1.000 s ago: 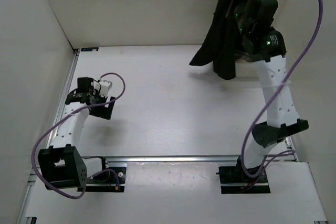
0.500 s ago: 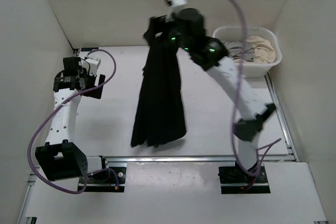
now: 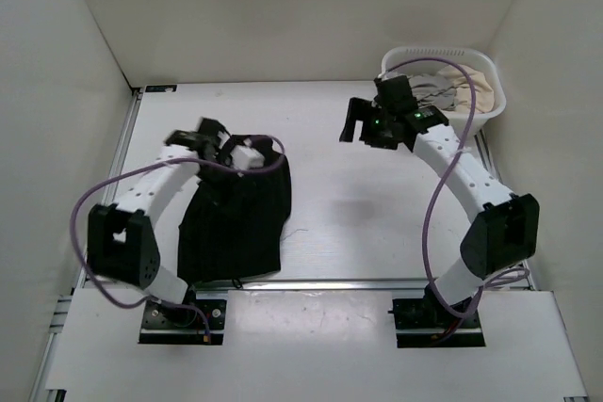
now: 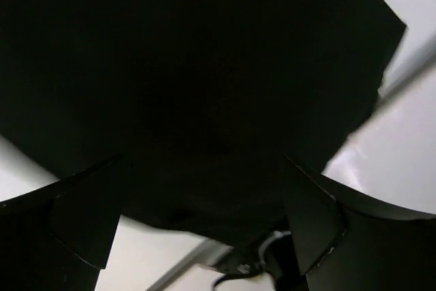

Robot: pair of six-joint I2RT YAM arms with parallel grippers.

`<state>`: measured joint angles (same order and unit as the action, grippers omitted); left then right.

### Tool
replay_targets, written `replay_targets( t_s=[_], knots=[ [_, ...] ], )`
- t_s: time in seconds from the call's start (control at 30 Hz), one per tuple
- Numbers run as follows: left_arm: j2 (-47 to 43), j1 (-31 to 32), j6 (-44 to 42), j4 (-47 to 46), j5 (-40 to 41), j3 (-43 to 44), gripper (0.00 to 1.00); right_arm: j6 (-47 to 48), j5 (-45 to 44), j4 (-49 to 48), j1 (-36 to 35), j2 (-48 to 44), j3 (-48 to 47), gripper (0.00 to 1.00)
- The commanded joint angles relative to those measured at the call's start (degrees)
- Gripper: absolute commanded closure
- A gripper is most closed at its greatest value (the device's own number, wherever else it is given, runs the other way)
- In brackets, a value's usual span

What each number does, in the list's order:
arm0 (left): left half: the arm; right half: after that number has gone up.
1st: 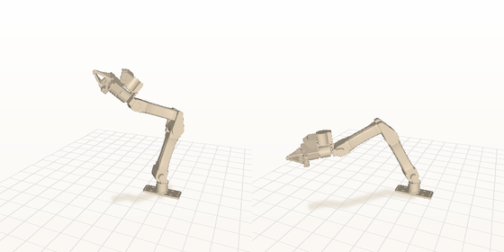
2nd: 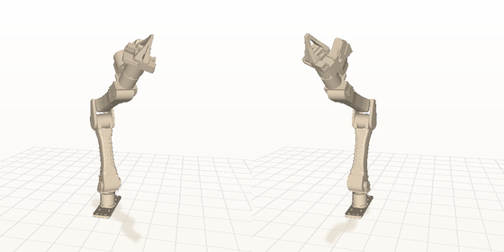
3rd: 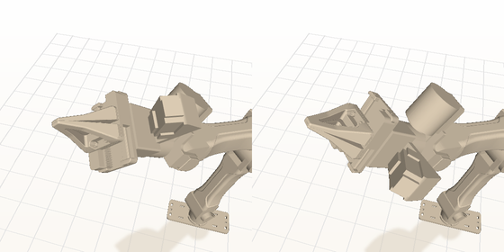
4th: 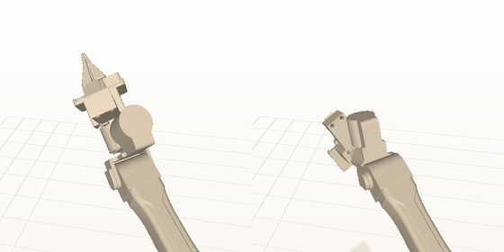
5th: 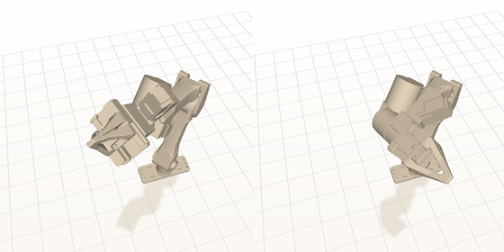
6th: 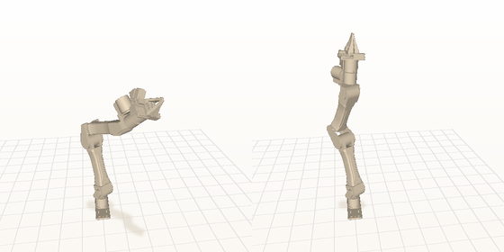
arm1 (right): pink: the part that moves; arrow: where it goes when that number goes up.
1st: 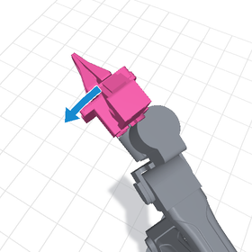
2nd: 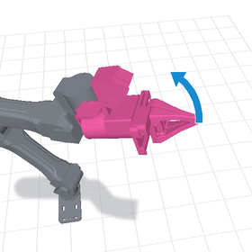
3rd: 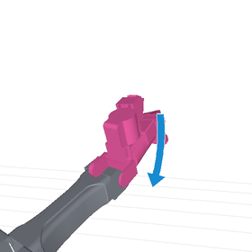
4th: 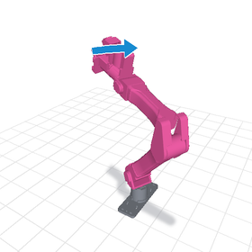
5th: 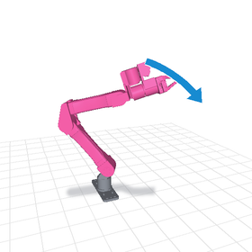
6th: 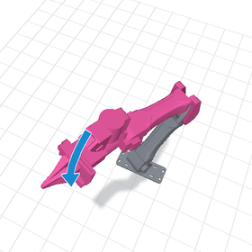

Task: Fold and stack the trousers
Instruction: Grab the trousers from the pile

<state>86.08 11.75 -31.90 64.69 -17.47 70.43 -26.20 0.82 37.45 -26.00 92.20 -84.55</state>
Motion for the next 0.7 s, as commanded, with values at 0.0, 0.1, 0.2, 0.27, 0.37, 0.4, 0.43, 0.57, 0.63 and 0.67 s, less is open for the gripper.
replay_targets(
  t_s=[0.0, 0.1, 0.2, 0.27, 0.37, 0.4, 0.43, 0.57, 0.63, 0.67],
  knots=[
    [3.5, 6.6, 3.3, 0.1, 3.4, -7.0, 0.00, 0.3, 7.4, -4.2, -3.4, 2.4, 0.5, 0.04],
    [5.8, 7.2, 4.7, -3.1, 2.1, -8.5, 0.00, 3.8, 9.0, -2.5, -7.2, 6.7, 0.0, 0.04],
    [8.5, 8.5, 7.3, -6.1, 3.7, -10.6, 0.00, 5.1, 11.7, -3.4, -9.5, 10.7, 0.0, 0.05],
    [10.0, 8.5, 7.9, -6.8, 3.7, -11.1, 0.25, 5.6, 12.8, -4.1, -9.5, 12.0, 0.6, 0.05],
    [8.1, 8.5, 8.5, -6.8, 4.6, -9.8, 0.86, 7.5, 17.2, -5.3, -10.0, 15.3, -1.3, 0.05],
    [7.0, 7.8, 9.0, -6.1, 4.6, -7.9, 0.86, 8.9, 18.8, -3.4, -10.8, 18.1, -2.9, 0.05],
    [5.2, 7.2, 9.0, -5.1, 4.6, -6.6, 0.86, 10.9, 18.8, -1.1, -11.7, 19.9, -5.2, 0.05],
    [2.0, 4.0, 7.6, -1.1, 2.5, -1.8, 0.86, 14.8, 19.9, -1.9, -15.1, 24.9, -9.1, 0.06],
    [0.2, 2.8, 6.2, 1.3, 1.0, 0.2, 0.86, 12.5, 21.9, -5.0, -15.7, 26.7, -9.2, 0.07],
    [0.2, 2.8, 5.6, 2.1, 1.0, 1.1, 0.86, 12.5, 21.2, -4.1, -16.3, 27.8, -10.4, 0.07]
  ],
)
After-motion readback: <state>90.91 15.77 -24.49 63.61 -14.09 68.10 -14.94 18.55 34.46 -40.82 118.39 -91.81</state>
